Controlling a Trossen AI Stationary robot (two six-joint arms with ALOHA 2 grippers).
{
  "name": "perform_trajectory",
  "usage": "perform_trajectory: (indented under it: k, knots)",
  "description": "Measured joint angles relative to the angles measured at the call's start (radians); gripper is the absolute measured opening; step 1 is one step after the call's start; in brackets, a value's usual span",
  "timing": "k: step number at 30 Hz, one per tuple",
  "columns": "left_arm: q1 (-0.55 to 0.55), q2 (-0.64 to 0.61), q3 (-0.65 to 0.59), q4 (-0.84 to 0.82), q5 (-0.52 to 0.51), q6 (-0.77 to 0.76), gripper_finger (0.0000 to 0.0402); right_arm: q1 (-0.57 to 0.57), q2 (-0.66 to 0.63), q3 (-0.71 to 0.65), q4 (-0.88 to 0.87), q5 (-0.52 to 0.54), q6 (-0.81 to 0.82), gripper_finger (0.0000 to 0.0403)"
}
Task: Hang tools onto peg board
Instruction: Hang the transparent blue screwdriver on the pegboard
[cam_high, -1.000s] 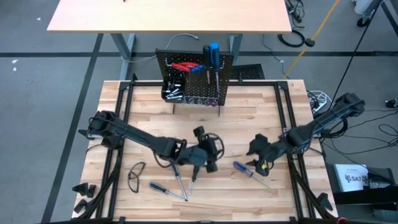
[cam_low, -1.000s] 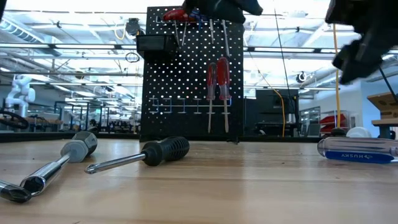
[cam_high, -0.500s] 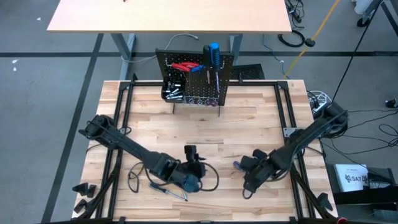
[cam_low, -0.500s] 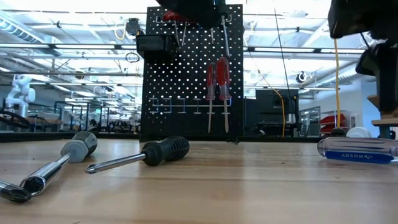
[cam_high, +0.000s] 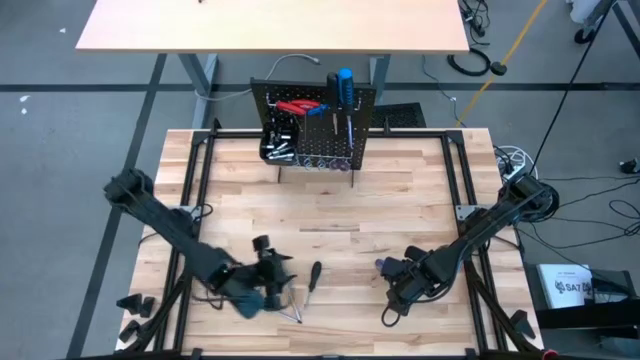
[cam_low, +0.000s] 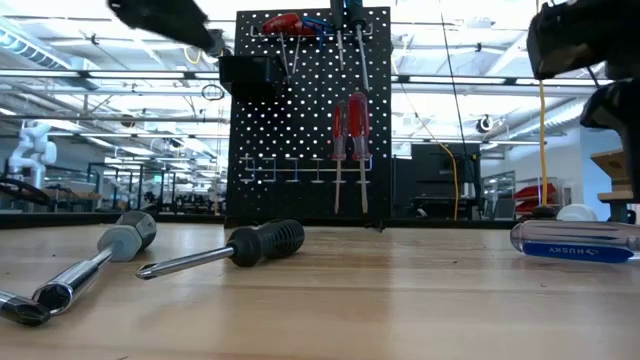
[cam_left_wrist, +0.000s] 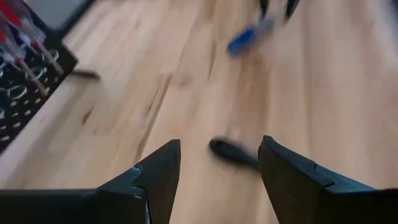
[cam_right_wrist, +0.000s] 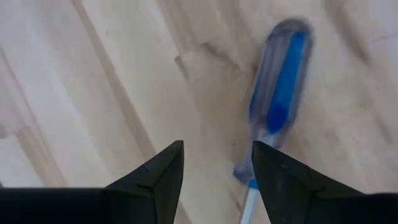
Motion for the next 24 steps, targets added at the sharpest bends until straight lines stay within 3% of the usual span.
perform_trajectory:
  k: [4, 9, 14, 24]
  knots:
    - [-0.048, -0.095, -0.184, 0.362, -0.048, 0.036, 0.0217, 0.000, -0.002, 0.000, -0.019, 0.012, 0.006, 0.0182]
    - [-0.049, -0.083, -0.340, 0.774, -0.047, 0.112, 0.0217, 0.001, 0.002, 0.000, -0.023, 0.033, -0.004, 0.0182]
    - [-0.024, -0.032, -0.382, 0.874, -0.043, 0.109, 0.0217, 0.002, 0.002, -0.032, -0.004, 0.083, 0.018, 0.0183]
    - [0.001, 0.078, -0.383, 1.053, 0.057, 0.161, 0.0217, 0.051, 0.003, -0.182, 0.138, 0.039, 0.126, 0.0165]
